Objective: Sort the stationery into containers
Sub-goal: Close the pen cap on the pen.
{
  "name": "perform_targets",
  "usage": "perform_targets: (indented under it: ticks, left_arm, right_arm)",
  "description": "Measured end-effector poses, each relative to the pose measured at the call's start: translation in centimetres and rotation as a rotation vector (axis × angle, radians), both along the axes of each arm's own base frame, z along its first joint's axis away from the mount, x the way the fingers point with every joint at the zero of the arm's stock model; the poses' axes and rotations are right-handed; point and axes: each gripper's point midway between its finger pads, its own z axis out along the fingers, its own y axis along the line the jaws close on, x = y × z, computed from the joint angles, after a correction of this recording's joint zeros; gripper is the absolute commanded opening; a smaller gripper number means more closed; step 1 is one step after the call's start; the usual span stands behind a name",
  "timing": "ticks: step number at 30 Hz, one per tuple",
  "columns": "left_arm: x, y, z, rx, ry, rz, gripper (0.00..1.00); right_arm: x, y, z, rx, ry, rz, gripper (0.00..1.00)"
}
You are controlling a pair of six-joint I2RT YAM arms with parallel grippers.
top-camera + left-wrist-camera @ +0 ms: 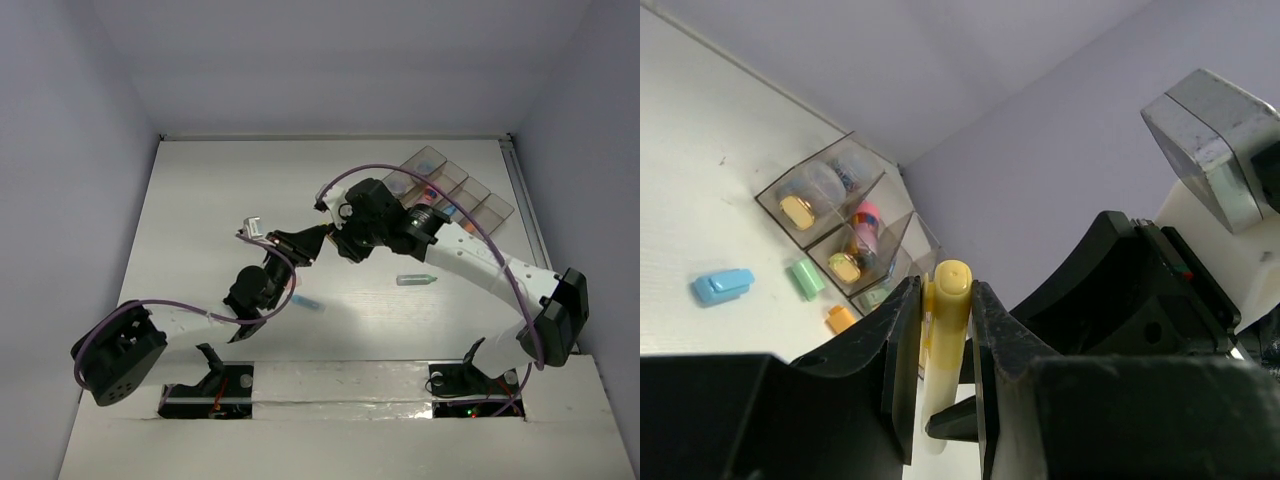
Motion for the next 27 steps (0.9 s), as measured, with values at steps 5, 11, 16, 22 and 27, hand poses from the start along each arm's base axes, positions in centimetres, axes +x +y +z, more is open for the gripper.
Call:
perform_targets:
  ticks: [5, 11, 16, 22, 27]
  left_arm:
    - [0.0, -0.3, -1.0, 0.031, 0.025, 0.005, 0.0]
    - [-0.2, -0.3, -1.2, 0.04, 0.039, 0.003, 0.0]
    - [-0.9, -0.6, -0.6, 0.069, 0.037, -0.009, 0.0]
    - [-1.5, 0.6, 0.0, 0.157, 0.041, 0.029, 0.34]
    - [-4.9, 0.7, 0.8, 0.183, 0.034, -0.065, 0.67]
  right_arm:
    - [0.2, -0.3, -0.9, -0.025, 0.026, -0.005, 0.0]
    - [0.0, -0.7, -0.9, -0.012, 0.043, -0.001, 0.0]
    - [-0.7, -0.9, -1.1, 0.041, 0.036, -0.01, 0.0]
    - [-0.1, 0.0, -1.5, 0.157, -0.017, -0.044, 0.0]
    - [3.0, 1.7, 5.4, 0.409, -0.232, -0.113, 0.0]
